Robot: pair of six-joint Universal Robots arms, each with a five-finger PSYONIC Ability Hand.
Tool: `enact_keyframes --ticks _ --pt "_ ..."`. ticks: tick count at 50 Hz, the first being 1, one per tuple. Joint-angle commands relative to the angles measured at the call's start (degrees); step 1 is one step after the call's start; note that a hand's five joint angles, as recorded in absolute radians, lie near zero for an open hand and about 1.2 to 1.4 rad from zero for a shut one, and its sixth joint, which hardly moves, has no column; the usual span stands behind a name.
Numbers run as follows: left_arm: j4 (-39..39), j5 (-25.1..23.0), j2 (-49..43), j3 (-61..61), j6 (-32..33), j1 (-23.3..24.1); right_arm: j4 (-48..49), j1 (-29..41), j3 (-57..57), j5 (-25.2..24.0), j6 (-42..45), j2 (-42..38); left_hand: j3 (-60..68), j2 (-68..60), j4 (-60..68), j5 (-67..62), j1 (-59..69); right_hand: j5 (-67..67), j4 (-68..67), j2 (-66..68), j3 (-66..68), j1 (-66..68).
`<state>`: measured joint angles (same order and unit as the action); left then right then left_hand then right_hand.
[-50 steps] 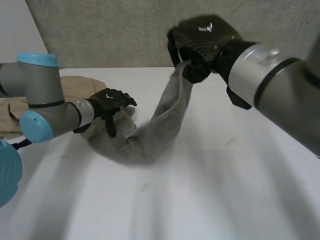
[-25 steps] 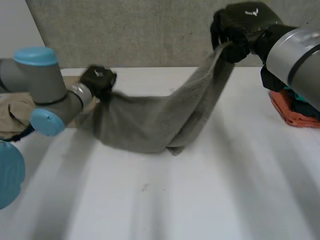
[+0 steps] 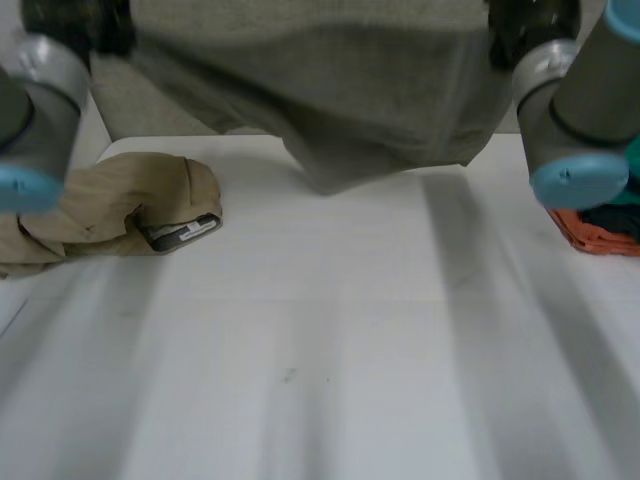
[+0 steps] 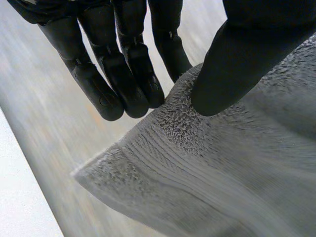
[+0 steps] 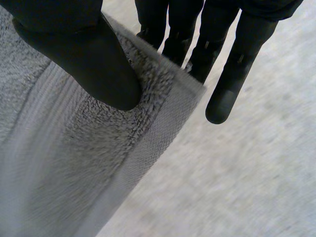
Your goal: Fold the laundry.
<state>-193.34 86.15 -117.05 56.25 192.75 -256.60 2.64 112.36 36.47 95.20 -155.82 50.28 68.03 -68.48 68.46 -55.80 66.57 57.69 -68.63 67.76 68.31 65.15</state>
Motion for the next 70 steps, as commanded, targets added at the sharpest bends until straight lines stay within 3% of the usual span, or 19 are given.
enact_keyframes --ticks 1,8,13,20,26,38,44,46,48,51,54,61,66,70 --pt "-0.55 -1.33 0.08 21.08 3.94 -0.74 2.8 -1.35 23.53 -5.11 1.74 5.27 11.97 -11.52 11.54 -14.2 13.43 12.31 -11.37 12.24 11.69 14.85" --pt "1.2 -3.44 -6.07 29.0 12.19 -1.0 1.31 -2.58 40.31 -7.57 8.41 7.2 11.97 -11.52 11.54 -14.2 13.43 12.31 -11.37 12.24 11.69 14.85" --pt "2.44 -3.27 -9.06 27.43 16.69 -2.23 1.48 -3.55 46.31 -7.75 10.62 7.38 9.32 -8.87 8.9 -11.56 10.79 12.31 -11.37 12.24 11.69 14.85" --pt "2.62 -6.42 -12.23 23.74 18.54 -5.04 1.31 -5.22 47.29 -7.92 8.78 6.68 -22.96 23.41 -23.38 20.72 -21.49 12.31 -11.37 12.24 11.69 14.85" --pt "2.7 -9.59 -13.11 23.03 19.06 -6.1 1.13 -5.4 47.37 -7.57 7.72 7.11 -26.86 27.31 -27.28 24.63 -25.39 12.31 -11.37 12.24 11.69 14.85" --pt "3.05 -9.16 -14.43 21.01 21.26 -4.43 0.96 -4.96 47.9 -7.31 7.98 7.29 -27.72 28.16 -28.14 25.48 -26.25 12.31 -11.37 12.24 11.69 14.85" --pt "6.74 -9.42 -16.45 17.15 21.44 -2.5 0.78 -4.61 47.99 -6.78 8.33 7.29 -28.55 29.0 -28.97 26.32 -27.08 12.31 -11.37 12.24 11.69 14.85" --pt "7.8 -9.07 -17.15 15.92 21.61 -2.23 0.7 -4.61 47.99 -6.69 8.42 7.38 -28.22 28.67 -28.64 25.98 -26.75 12.31 -11.37 12.24 11.69 14.85" --pt "9.55 -7.84 -18.29 13.81 21.44 -2.06 0.43 -4.61 48.08 -6.61 8.6 7.64 -19.02 19.47 -19.44 16.78 -17.55 12.31 -11.37 12.24 11.69 14.85" --pt "11.14 -4.87 -18.56 12.22 21.09 -2.84 -0.62 -4.69 48.16 -6.87 8.69 8.34 11.85 -11.4 11.43 -14.09 13.32 12.31 -11.37 12.24 11.69 14.85" --pt "12.63 -3.01 -17.07 12.65 20.47 -3.37 -2.37 -4.96 48.16 -7.13 8.69 9.4 11.97 -11.52 11.54 -14.2 13.43 12.31 -11.37 12.24 11.69 14.85" --pt "21.85 -4.41 -3.2 26.17 21.35 -3.64 -18.97 -8.91 47.46 -14.24 15.97 14.58 11.97 -11.52 11.54 -14.2 13.43 12.31 -11.37 12.24 11.69 14.85" --pt "32.47 -5.73 10.15 39.08 25.55 -2.76 -38.8 -12.51 48.07 -21.18 27.81 19.41 11.97 -11.52 11.54 -14.2 13.43 12.31 -11.37 12.24 11.69 14.85" --pt "37.32 -5.73 12.81 45.25 30.56 -3.46 -49.19 -15.23 50.35 -21.11 35.64 22.57 11.97 -11.52 11.54 -14.2 13.43 12.31 -11.37 12.24 11.69 14.85"
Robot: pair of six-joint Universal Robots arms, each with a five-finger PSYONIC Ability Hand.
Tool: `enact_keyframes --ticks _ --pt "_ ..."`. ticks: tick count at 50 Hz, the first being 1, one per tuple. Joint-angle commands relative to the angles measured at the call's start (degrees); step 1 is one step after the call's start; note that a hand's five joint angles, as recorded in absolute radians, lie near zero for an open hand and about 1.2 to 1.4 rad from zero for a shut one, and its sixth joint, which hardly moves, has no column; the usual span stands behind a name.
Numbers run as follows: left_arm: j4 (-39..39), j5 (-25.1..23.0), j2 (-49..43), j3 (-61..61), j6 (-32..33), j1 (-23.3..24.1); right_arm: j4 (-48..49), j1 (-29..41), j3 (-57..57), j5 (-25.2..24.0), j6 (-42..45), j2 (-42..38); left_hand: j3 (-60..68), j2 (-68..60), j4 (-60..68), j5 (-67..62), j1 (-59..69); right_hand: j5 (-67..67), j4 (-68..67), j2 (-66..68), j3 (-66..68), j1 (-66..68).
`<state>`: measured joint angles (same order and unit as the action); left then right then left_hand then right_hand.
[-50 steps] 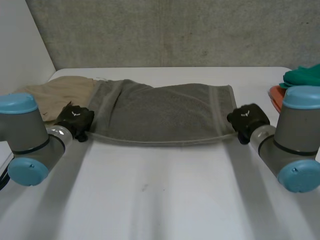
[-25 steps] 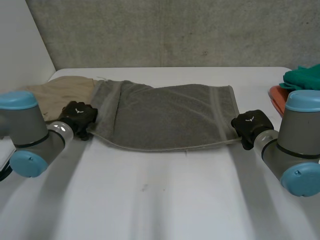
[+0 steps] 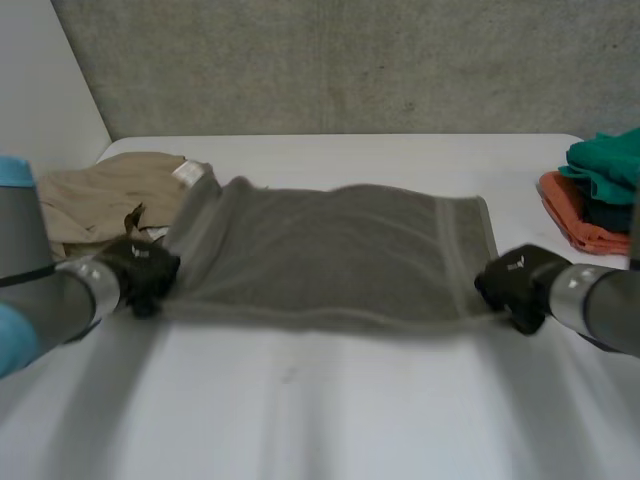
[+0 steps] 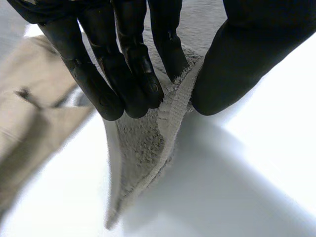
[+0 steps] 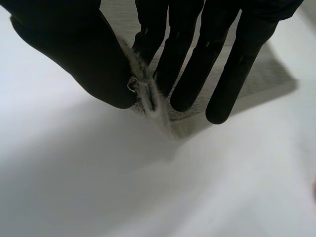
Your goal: Fold the laundry.
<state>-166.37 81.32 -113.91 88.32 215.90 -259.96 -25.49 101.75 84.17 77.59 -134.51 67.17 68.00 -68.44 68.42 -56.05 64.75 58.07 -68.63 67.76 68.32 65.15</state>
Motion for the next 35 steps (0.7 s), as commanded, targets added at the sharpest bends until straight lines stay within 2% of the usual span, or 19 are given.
enact_keyframes --ticks 1,5,9,14,18,23,28,35 --pt "10.54 -0.9 9.59 13.72 8.47 -0.28 -21.96 -4.89 2.75 -3.41 15.49 5.95 12.0 -11.56 11.58 -13.95 15.25 11.93 -11.37 12.24 11.68 14.85" --pt "9.75 -0.46 6.52 13.9 12.43 -0.55 -18.82 -4.55 2.49 -3.14 14.63 5.7 12.0 -11.56 11.58 -13.95 15.25 11.93 -11.37 12.24 11.68 14.85" --pt "8.26 -0.02 1.68 7.5 14.63 1.21 -11.17 -3.49 0.82 -1.39 8.83 2.36 12.0 -11.56 11.58 -13.95 15.25 11.93 -11.37 12.24 11.68 14.85" --pt "3.87 1.47 -5.87 -7.87 13.06 5.43 -0.01 -1.56 -2.69 4.32 2.24 -2.21 12.0 -11.56 11.58 -13.95 15.25 11.93 -11.37 12.24 11.68 14.85" --pt "-0.96 2.79 -11.58 -19.56 12.7 6.31 9.04 -0.33 -5.85 7.05 -0.4 -5.37 12.0 -11.56 11.58 -13.95 15.25 11.93 -11.37 12.24 11.68 14.85" --pt "-5.98 1.65 -19.4 -32.84 12.61 6.66 18.19 0.55 -10.42 8.89 -2.25 -10.56 12.0 -11.56 11.58 -13.95 15.25 11.93 -11.37 12.24 11.68 14.85" --pt "-5.81 0.16 -29.94 -47.15 12.61 8.06 25.56 1.87 -16.13 10.74 -2.43 -17.14 12.0 -11.56 11.58 -13.95 15.25 11.93 -11.37 12.24 11.68 14.85" --pt "-4.84 2.0 -39.45 -60.71 12.96 8.86 30.15 2.13 -24.4 13.46 -2.07 -25.41 12.0 -11.56 11.58 -13.95 15.25 11.93 -11.37 12.24 11.68 14.85"
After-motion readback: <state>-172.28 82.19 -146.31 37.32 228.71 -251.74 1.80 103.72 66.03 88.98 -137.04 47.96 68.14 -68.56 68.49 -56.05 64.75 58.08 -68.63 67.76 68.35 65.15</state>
